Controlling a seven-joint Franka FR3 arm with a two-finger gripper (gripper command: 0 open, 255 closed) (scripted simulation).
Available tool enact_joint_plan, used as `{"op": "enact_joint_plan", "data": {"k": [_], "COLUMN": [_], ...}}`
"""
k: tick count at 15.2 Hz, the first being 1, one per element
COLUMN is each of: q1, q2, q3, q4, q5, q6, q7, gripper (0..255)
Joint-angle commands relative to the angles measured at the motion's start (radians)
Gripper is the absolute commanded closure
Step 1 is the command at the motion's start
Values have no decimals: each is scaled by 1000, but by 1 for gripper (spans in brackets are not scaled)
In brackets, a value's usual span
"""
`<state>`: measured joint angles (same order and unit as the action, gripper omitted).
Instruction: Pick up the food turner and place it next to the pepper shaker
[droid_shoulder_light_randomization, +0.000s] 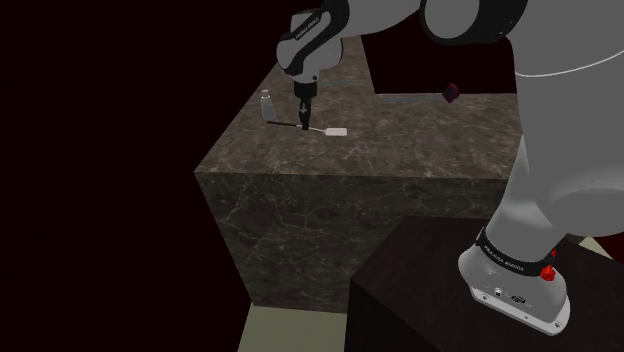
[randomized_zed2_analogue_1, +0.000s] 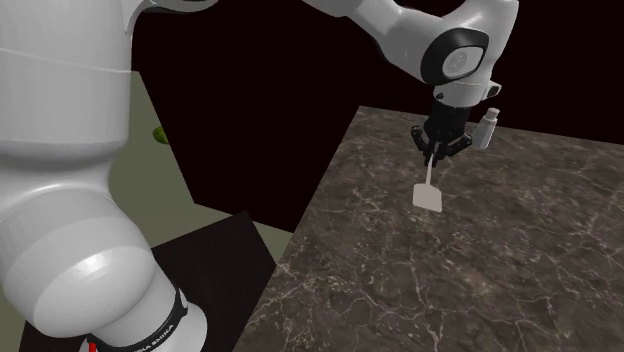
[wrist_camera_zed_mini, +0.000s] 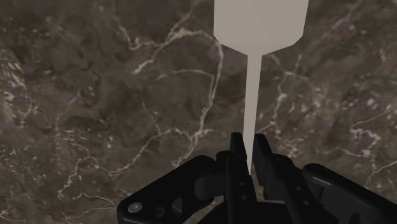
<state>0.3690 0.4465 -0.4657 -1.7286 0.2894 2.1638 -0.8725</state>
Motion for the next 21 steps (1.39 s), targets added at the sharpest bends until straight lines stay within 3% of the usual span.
{"op": "enact_joint_plan", "data": {"k": [1, 3, 4, 9, 13, 21], "q1": [0, 0, 0, 0, 9, 9], "q2": [0, 0, 0, 0, -59, -59], "q3": [0, 0, 0, 0, -19, -19], "q4": [-1, -1, -1, -1, 45, 45], "q5": [0, 0, 0, 0, -37, -37], "q6": [1, 1, 1, 1, -98, -98], "q7": [-1, -1, -1, -1, 22, 22], "gripper": [255, 255, 0, 0, 0, 0]}}
